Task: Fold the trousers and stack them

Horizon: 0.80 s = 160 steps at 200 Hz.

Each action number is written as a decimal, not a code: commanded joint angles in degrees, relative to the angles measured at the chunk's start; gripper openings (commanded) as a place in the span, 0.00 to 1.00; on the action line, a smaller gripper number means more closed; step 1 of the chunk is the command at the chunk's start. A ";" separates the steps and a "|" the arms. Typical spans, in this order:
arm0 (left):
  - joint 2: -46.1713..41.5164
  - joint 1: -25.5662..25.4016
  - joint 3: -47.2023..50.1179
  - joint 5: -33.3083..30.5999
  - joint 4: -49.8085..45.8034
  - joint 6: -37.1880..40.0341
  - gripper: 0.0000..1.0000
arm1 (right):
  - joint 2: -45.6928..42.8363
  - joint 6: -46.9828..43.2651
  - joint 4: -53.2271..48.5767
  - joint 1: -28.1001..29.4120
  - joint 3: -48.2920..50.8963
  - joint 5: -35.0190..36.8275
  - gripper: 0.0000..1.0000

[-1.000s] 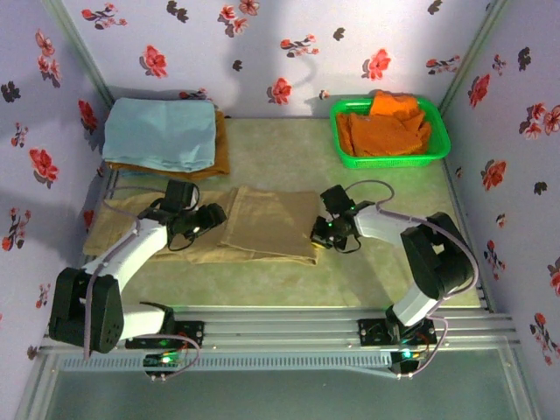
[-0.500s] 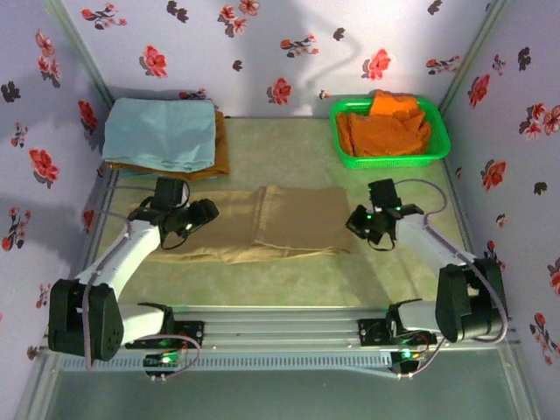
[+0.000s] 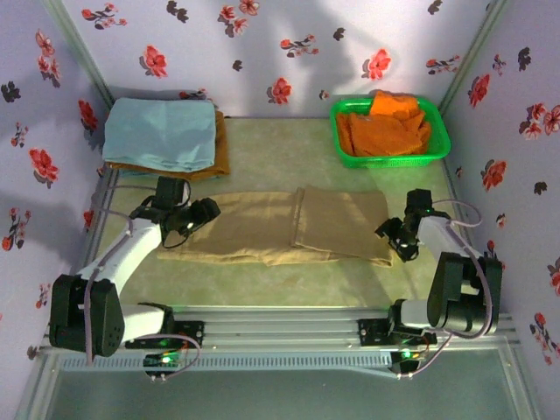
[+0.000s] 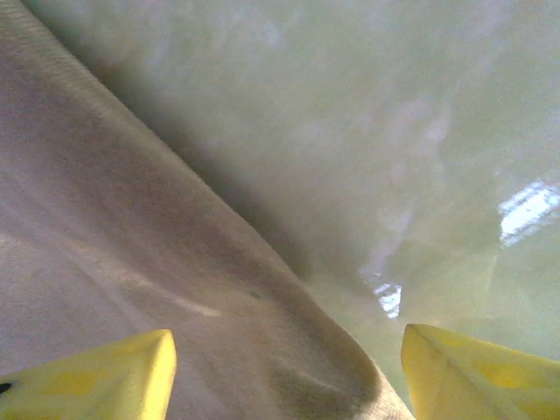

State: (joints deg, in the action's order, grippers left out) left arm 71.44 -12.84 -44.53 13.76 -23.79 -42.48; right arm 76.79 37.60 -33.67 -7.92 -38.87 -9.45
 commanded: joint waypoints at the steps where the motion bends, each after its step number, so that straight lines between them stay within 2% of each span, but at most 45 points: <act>1: 1.07 0.41 -0.47 1.05 0.98 0.16 0.69 | -1.46 -1.94 -2.83 -0.51 0.88 3.50 0.71; 19: 1.08 0.39 -0.29 1.08 1.11 0.40 0.69 | -0.60 -2.83 -2.20 -0.60 1.73 4.22 0.71; 32: 0.92 0.53 -0.13 0.89 1.04 0.55 0.69 | 0.53 -3.06 1.24 -0.69 2.45 -1.45 0.64; 39: 0.77 0.83 -0.13 0.79 0.87 0.75 0.70 | 1.16 -3.12 3.82 -0.69 2.94 -6.16 0.57; 49: 0.34 1.64 -0.04 0.50 0.35 0.73 0.70 | 1.55 -3.14 5.88 -0.60 2.80 -11.73 0.39; 58: -0.37 2.76 0.13 0.68 -0.06 0.64 0.70 | 0.86 -2.75 6.31 -0.56 2.59 -13.43 0.25; 79: -2.82 6.00 -0.03 1.26 -1.87 0.99 0.71 | -2.74 -1.94 6.13 -0.67 1.96 -14.70 0.00; 101: -5.84 9.24 0.14 0.84 -3.47 0.37 0.72 | -5.29 -1.85 -0.82 -1.15 -1.58 -6.37 0.00; 115: -7.28 10.90 0.70 -0.48 -4.26 -0.59 0.73 | -6.94 -1.79 -4.22 -3.37 -3.12 -1.95 0.00; 144: -8.77 12.67 3.97 -2.25 -3.60 -2.76 0.74 | -8.82 -2.68 -7.33 -11.08 -6.01 0.26 0.00; 160: -8.03 12.67 5.69 -2.25 -2.05 -3.22 0.74 | -7.28 -3.90 -9.03 -12.00 -9.31 1.75 0.00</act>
State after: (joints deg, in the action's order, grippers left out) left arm 63.00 -0.56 -41.85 12.80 -25.56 -43.92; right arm 68.77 35.44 -37.98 -17.65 -43.33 -13.32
